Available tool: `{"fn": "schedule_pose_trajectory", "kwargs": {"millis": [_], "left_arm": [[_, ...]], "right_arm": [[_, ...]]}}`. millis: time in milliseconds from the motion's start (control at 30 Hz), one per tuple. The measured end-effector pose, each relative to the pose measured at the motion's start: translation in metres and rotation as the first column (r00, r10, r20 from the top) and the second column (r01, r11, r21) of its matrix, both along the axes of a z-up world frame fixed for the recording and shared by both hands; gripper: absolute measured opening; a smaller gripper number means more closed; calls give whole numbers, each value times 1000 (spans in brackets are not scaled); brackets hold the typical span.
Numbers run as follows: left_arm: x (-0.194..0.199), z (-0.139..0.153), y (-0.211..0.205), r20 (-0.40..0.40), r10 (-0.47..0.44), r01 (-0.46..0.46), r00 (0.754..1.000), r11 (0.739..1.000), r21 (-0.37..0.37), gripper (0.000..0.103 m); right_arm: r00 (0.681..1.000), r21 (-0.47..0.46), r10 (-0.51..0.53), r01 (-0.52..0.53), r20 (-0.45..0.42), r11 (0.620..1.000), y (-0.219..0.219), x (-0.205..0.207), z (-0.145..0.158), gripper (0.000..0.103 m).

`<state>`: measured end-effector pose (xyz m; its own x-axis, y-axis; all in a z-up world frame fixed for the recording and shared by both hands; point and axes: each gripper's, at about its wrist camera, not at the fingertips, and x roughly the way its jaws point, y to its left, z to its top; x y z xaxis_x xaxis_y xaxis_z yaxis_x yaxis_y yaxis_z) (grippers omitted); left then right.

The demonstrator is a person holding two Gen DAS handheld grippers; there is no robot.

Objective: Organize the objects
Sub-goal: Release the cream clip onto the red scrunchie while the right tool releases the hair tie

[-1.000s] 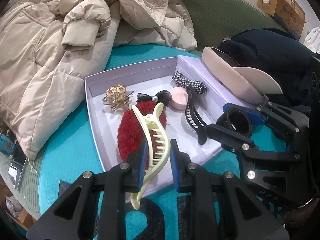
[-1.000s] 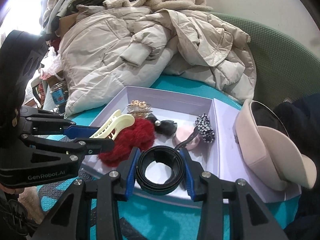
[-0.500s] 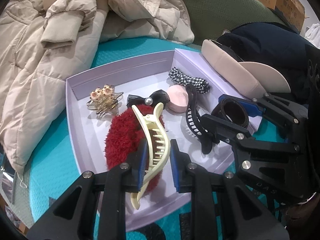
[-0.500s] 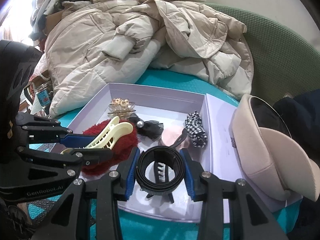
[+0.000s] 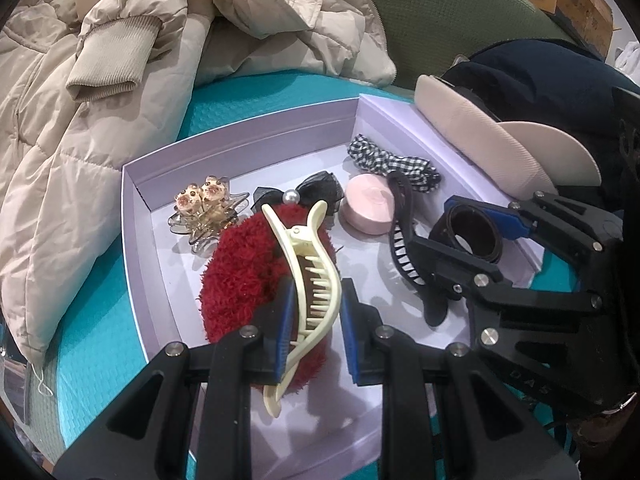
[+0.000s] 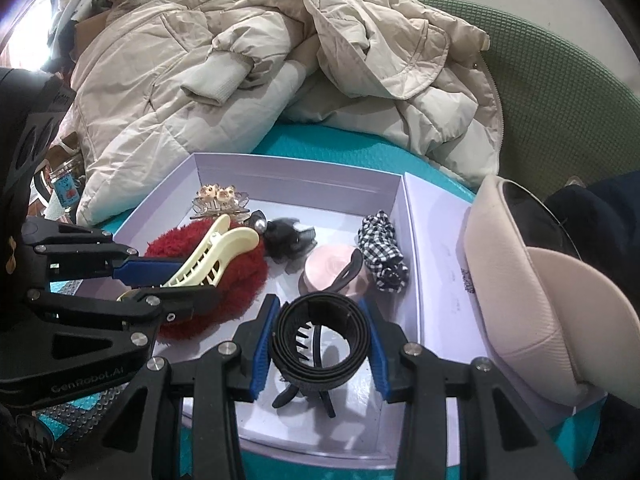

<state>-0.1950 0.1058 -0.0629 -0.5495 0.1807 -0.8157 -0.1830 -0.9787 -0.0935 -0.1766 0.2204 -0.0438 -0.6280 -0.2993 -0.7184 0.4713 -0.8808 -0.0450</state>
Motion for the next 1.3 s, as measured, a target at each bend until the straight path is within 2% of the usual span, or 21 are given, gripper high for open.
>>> {"fn": "schedule_pose_trajectory", "kwargs": {"millis": [800, 1000, 1233, 1300], "left_arm": [[-9, -10, -15, 29, 34, -33, 999, 999, -22, 24], [-7, -3, -20, 34, 37, -37, 999, 999, 4, 24], [0, 10, -33, 44, 88, -90, 995, 995, 37, 32], [3, 15, -34, 41, 93, -94, 995, 995, 39, 38]], "right_arm": [[999, 41, -20, 19, 31, 999, -11, -4, -16, 41], [999, 69, -41, 40, 14, 997, -15, -4, -11, 49], [999, 76, -49, 50, -15, 996, -14, -1, 8, 55], [998, 83, -52, 53, -22, 995, -13, 2, 14, 57]]}}
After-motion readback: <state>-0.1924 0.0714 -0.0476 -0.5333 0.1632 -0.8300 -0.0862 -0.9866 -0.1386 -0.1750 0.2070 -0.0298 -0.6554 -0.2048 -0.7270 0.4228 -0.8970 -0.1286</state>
